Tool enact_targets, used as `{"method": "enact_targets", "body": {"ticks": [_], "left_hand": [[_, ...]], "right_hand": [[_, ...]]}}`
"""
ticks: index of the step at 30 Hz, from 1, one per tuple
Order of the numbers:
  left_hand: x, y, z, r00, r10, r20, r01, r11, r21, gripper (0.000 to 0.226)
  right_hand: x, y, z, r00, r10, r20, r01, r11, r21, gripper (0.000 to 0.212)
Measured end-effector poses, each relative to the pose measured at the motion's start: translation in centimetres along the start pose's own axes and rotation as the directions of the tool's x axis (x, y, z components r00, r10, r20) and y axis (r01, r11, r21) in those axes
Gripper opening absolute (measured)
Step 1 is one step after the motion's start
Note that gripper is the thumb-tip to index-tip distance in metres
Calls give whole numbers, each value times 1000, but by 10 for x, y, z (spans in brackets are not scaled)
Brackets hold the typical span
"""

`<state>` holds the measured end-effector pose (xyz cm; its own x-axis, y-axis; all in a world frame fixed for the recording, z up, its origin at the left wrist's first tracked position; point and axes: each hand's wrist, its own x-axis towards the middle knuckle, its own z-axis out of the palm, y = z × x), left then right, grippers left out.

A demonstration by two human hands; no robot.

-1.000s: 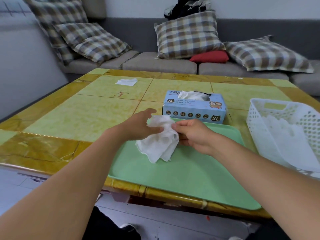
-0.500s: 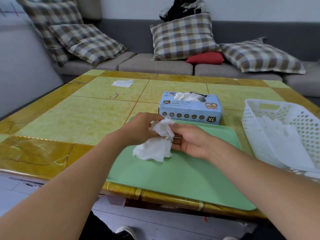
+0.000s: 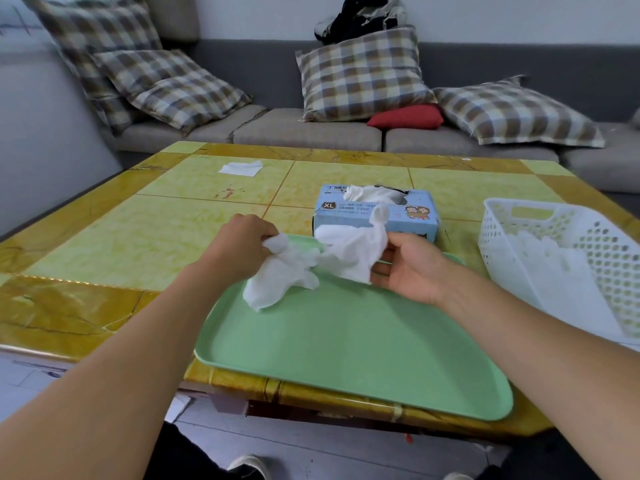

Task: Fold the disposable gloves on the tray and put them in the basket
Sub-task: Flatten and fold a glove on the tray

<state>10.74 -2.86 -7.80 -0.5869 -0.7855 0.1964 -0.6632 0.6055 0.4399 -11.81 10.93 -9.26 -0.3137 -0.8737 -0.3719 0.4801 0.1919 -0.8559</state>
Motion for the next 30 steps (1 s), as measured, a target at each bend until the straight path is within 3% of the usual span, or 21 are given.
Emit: {"method": "enact_targets", "body": {"ticks": [2, 4, 6, 9, 11, 13, 17, 20, 23, 27, 30], "left_hand": [[-1, -6, -2, 1000, -13, 7, 13, 1000, 26, 25], [-4, -8, -3, 990, -12, 139, 6, 999, 46, 24], [-6, -5, -5, 963, -28, 269, 20, 999, 33, 48], [-11, 8, -15, 934, -71, 351, 81, 997, -14, 95], [-15, 18, -21, 919, -66, 389, 33, 995, 90, 115], [-20, 33, -21, 925, 39, 377, -52, 998, 23, 129], [-24, 73, -1, 900, 236, 366, -87, 921, -380, 114], [-20, 88, 5, 883, 279, 377, -103, 900, -424, 72], [-15, 88, 2, 897, 267, 352, -109, 906, -410, 30], [-15, 85, -1, 924, 188, 334, -24, 899, -437, 31], [-17, 85, -2, 914, 181, 364, 78, 800, -595, 30]], "right_hand": [[-2, -9, -7, 999, -31, -23, 34, 990, 137, 30], [-8, -16, -12, 998, -64, 21, 56, 967, 248, 41], [-18, -23, -13, 989, -120, 87, 95, 965, 243, 38], [-32, -26, -7, 980, -140, 140, 122, 984, 129, 46], [-35, -23, -5, 982, -98, 161, 100, 995, -6, 44], [-37, -18, -5, 987, -50, 155, 82, 975, -208, 35], [-48, -14, -2, 964, 40, 264, 55, 938, -341, 42], [-53, -16, -2, 943, 30, 332, 108, 915, -388, 55], [-54, -21, -12, 969, -21, 248, 158, 820, -550, 62], [-64, -34, -31, 986, -106, 125, 159, 813, -561, 56], [-65, -37, -36, 973, -194, 125, 224, 920, -322, 54]]}}
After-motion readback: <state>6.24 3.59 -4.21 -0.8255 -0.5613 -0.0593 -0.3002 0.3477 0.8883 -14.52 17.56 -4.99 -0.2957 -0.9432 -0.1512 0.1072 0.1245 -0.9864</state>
